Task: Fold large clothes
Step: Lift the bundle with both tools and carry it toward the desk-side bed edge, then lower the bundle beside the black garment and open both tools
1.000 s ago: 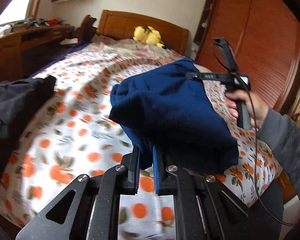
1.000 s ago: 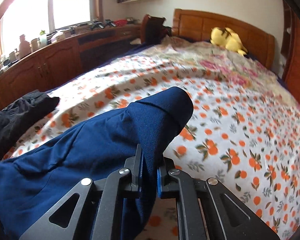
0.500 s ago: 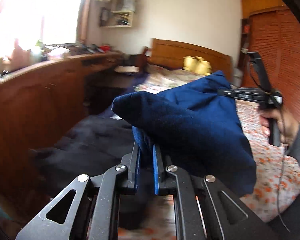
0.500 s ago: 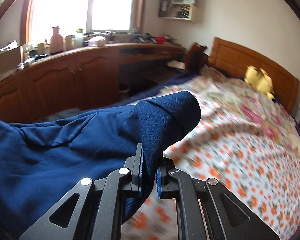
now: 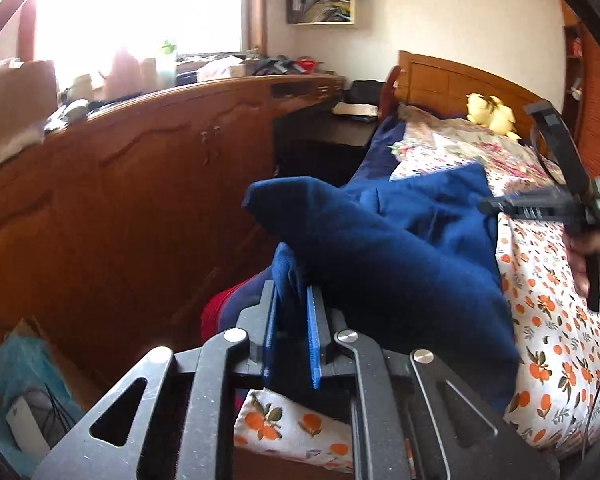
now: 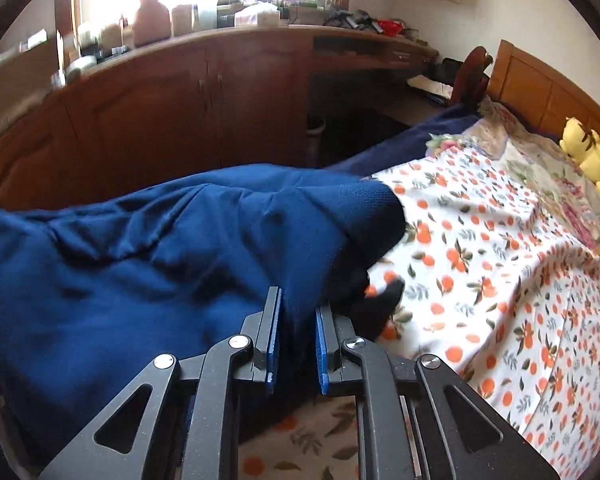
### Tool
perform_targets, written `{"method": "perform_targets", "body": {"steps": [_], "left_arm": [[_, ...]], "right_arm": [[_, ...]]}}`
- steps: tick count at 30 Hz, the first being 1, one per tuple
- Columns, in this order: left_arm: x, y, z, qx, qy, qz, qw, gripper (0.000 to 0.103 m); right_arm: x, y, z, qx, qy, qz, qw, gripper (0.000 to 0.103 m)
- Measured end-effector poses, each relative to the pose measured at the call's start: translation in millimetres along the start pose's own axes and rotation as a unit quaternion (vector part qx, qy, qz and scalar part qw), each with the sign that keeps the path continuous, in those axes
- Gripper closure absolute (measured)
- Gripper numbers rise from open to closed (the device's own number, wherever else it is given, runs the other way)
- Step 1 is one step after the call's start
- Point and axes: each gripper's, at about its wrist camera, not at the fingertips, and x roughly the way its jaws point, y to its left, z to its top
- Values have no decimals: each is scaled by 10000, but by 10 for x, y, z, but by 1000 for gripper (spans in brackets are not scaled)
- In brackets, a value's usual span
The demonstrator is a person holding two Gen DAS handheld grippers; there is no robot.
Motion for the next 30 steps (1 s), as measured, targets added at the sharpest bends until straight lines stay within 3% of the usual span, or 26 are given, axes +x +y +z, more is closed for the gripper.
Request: {"method": "perform_targets", "body": {"steps": [2, 5, 7, 11, 13, 15, 23, 30], "left_arm": [[-25, 22, -46, -19, -45, 88, 9999, 84], [-112, 29, -104, -68, -103, 152, 9998, 75], [-170, 31, -93, -88, -199, 105, 9997, 61], [-354, 57, -88, -208, -384, -31, 9990, 53], [-412, 57, -81, -206, -437, -71, 9988, 29], [-475, 37, -77, -189, -525, -108, 9984, 17], [-648, -290, -46, 145, -626, -74, 9979, 14], [-750, -780, -76, 278, -659, -442, 9965, 14]], "right_arm": [[-29, -1, -112, 27, -20, 277, 9996, 86], [-46, 47, -105, -31, -97, 259, 9996, 83], [-152, 162, -134, -95, -234, 498, 9984, 81], [-391, 318, -310, -186, -347, 706, 9967, 79], [-497, 323, -419, -153, -399, 794, 9959, 79], [-596, 307, -508, -123, -461, 855, 9952, 78], [-1016, 72, -802, -80, -738, 870, 9934, 72], [-1431, -255, -1270, 102, -995, 696, 9925, 57]]}}
